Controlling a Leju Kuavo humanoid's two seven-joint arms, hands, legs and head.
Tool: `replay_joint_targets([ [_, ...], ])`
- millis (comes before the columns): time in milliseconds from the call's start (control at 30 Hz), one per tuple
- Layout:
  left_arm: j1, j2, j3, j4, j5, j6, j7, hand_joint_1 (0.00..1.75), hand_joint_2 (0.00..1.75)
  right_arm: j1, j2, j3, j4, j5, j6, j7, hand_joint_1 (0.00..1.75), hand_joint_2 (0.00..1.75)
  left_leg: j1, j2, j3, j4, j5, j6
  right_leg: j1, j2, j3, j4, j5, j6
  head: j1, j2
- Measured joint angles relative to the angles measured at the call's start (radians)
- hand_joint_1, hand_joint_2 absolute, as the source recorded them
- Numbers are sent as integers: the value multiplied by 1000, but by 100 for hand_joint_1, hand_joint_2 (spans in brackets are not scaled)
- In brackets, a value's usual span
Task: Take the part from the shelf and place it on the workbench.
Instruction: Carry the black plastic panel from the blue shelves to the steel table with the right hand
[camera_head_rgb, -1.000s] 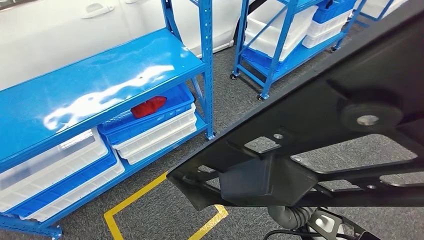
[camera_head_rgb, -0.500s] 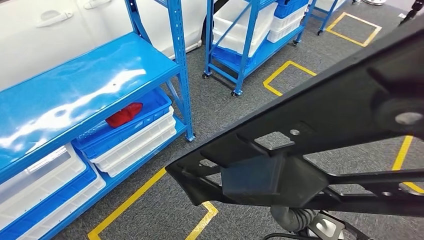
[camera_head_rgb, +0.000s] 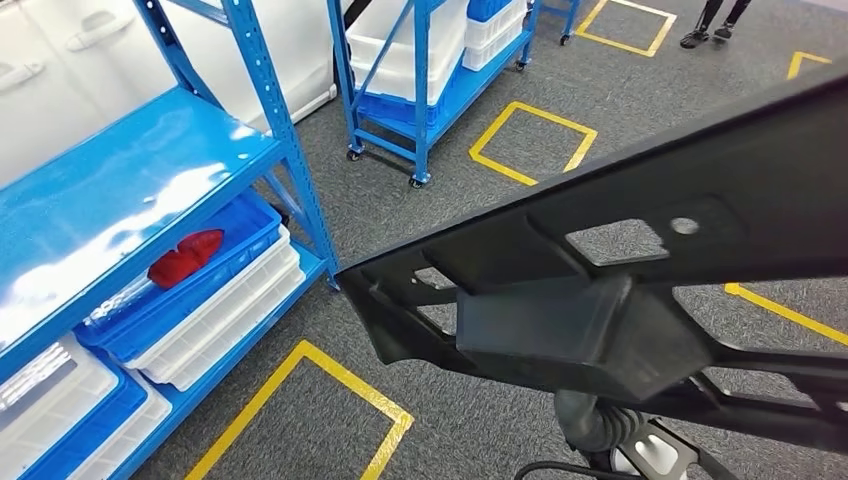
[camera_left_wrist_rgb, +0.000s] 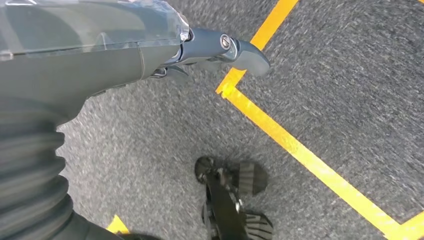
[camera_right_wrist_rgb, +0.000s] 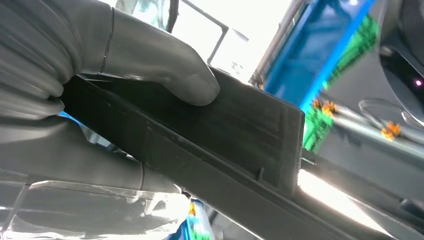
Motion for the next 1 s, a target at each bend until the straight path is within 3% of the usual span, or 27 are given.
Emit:
replay_joint_targets([
  [67,2,0,0,0,3,2,6,0,175,3,0,18,-5,2,-4,0,175,175,1,-18,-62,130,-50,-4,0,26,0,1,1,-3,0,0],
  [100,2,0,0,0,4,2,7,0,175,4,-1,25,-6,2,-4,0,175,175,2,-20,-77,157,-49,-6,0,41,0,2,1,-3,0,0],
  [133,2,0,0,0,5,2,8,0,175,5,-1,32,-6,3,-4,0,175,175,3,-21,-73,144,-28,-7,-1,55,1,3,0,-3,0,0],
  [167,1,-1,0,0,5,2,9,0,175,6,-1,37,-8,4,-3,0,175,175,6,-27,-51,91,9,-8,-2,70,3,6,-1,-1,0,0],
  [233,0,-1,0,0,6,2,9,0,175,6,-1,44,-12,5,-4,0,175,175,14,-66,10,-50,74,-8,-2,96,0,16,-5,8,0,0],
  [300,-1,-1,0,0,6,2,10,0,175,6,-1,49,-16,5,-4,0,175,175,16,-97,39,-119,90,-2,-3,120,-10,25,-6,21,0,0],
  [367,-4,-2,-1,0,6,2,11,0,175,8,-2,51,-19,5,-4,0,175,175,13,-84,40,-122,89,10,-5,142,-18,24,-1,35,0,0],
  [400,-6,-2,-1,0,6,2,11,0,175,9,-2,52,-21,5,-3,0,175,175,13,-73,42,-125,92,18,-6,139,-21,27,-2,40,0,0],
  [467,-8,-4,-2,0,10,2,7,0,175,7,-4,54,-24,1,7,0,175,175,13,-49,43,-133,98,32,-4,91,-49,81,-36,48,0,0],
  [533,-2,-5,-2,0,18,0,0,0,175,2,-5,55,-24,-5,28,0,175,175,8,-22,43,-135,98,39,-4,30,-112,211,-101,54,0,0],
  [567,2,-5,-1,0,23,0,-2,0,175,1,-5,56,-22,-7,40,0,175,175,5,-8,43,-135,97,40,-6,18,-144,275,-124,56,0,0],
  [600,4,-5,-1,0,26,2,-2,0,175,1,-5,57,-20,-9,50,0,175,175,3,5,43,-135,96,41,-8,12,-161,310,-130,57,0,0],
  [633,5,-5,0,0,29,4,-1,0,175,1,-5,57,-16,-11,57,0,175,175,1,18,43,-134,95,41,-9,9,-161,311,-119,56,0,0],
  [700,5,-5,1,0,31,11,5,0,175,1,-6,57,-10,-18,69,0,175,175,-1,38,47,-134,92,39,-7,-11,-98,193,-57,49,0,0],
  [733,5,-6,1,0,31,17,11,0,175,2,-9,55,-7,-24,77,0,175,175,-2,47,50,-135,90,37,-1,-37,-59,120,-34,42,0,0],
  [800,9,-9,2,0,30,32,27,0,175,10,-14,47,-4,-33,101,0,175,175,-5,63,55,-135,86,29,11,-74,-13,28,-12,28,0,0],
  [833,12,-11,2,0,29,41,36,0,175,21,-16,39,-2,-35,115,0,175,175,-5,71,57,-136,84,24,16,-76,-12,20,-15,23,0,0],
  [900,17,-20,4,0,33,59,49,0,175,56,-18,25,-2,-28,140,0,175,175,-4,84,64,-138,78,13,15,-50,-9,12,-10,15,0,0],
  [967,21,-31,8,0,43,76,54,0,175,93,-18,17,-4,-16,144,0,175,175,-1,51,55,-100,47,4,8,-26,1,-1,-4,4,0,0],
  [1000,24,-35,11,0,47,82,54,0,175,108,-18,17,-4,-11,137,0,175,175,1,23,34,-50,17,1,4,-15,5,-5,-2,-1,0,0],
])
